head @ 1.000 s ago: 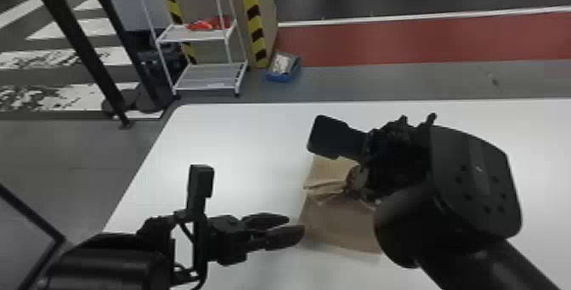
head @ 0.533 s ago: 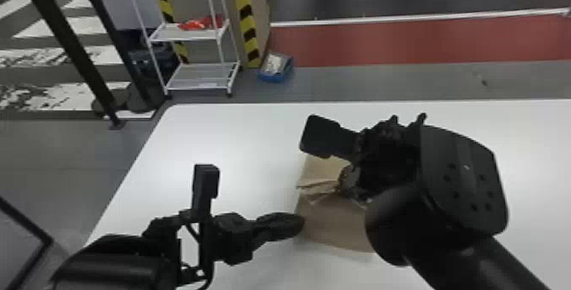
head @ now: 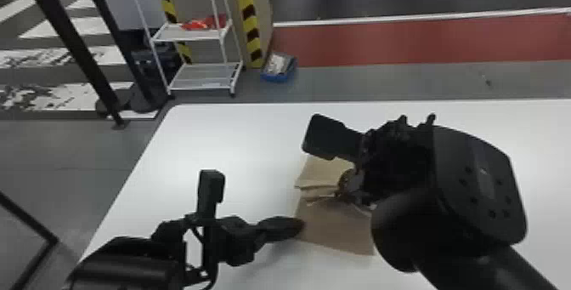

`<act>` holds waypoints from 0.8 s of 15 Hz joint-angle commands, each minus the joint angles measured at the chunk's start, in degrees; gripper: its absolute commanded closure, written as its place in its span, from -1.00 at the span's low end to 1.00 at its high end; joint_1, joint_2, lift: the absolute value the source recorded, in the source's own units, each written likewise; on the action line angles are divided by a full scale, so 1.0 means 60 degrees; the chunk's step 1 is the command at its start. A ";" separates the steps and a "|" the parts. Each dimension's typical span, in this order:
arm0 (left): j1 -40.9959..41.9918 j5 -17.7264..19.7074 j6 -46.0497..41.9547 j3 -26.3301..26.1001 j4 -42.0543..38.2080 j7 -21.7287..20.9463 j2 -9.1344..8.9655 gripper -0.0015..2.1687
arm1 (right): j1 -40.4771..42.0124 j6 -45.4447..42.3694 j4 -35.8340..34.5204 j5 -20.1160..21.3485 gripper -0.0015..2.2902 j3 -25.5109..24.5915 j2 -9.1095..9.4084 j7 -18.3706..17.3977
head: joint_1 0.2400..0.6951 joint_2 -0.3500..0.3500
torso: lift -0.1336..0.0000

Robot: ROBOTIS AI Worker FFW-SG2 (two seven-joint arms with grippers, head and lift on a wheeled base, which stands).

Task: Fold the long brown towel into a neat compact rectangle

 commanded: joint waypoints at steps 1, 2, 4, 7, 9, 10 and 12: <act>-0.0009 0.0003 -0.0027 -0.0025 0.0037 0.0009 -0.0008 0.70 | 0.0062 0.0237 -0.0306 -0.0038 0.05 0.0227 -0.0177 0.0047 | 1.00 0.51 | -0.86; -0.0038 0.0003 -0.0027 -0.0054 0.0037 0.0009 -0.0023 0.70 | 0.0106 0.0266 -0.0408 -0.0038 0.06 0.0256 -0.0221 0.0047 | 1.00 0.52 | -0.86; -0.0053 -0.0012 -0.0027 -0.0069 0.0052 0.0038 -0.0038 0.70 | 0.0121 0.0324 -0.0584 -0.0038 0.06 0.0344 -0.0280 0.0047 | 1.00 0.52 | -0.86; -0.0068 -0.0012 -0.0144 -0.0084 0.0081 0.0112 -0.0052 0.70 | 0.0150 0.0354 -0.0657 -0.0023 0.05 0.0505 -0.0382 0.0047 | 1.00 0.52 | -0.86; -0.0097 -0.0012 -0.0173 -0.0098 0.0125 0.0126 -0.0052 0.70 | 0.0253 0.0354 -0.0789 -0.0023 0.06 0.0534 -0.0514 0.0047 | 1.00 0.52 | -0.86; -0.0126 -0.0012 -0.0173 -0.0098 0.0169 0.0126 -0.0052 0.70 | 0.0282 0.0383 -0.0789 -0.0023 0.06 0.0578 -0.0529 0.0047 | 1.00 0.52 | -0.86; -0.0155 -0.0012 -0.0173 -0.0127 0.0213 0.0126 -0.0067 0.70 | 0.0355 0.0471 -0.0789 -0.0023 0.06 0.0725 -0.0544 0.0047 | 1.00 0.51 | -0.86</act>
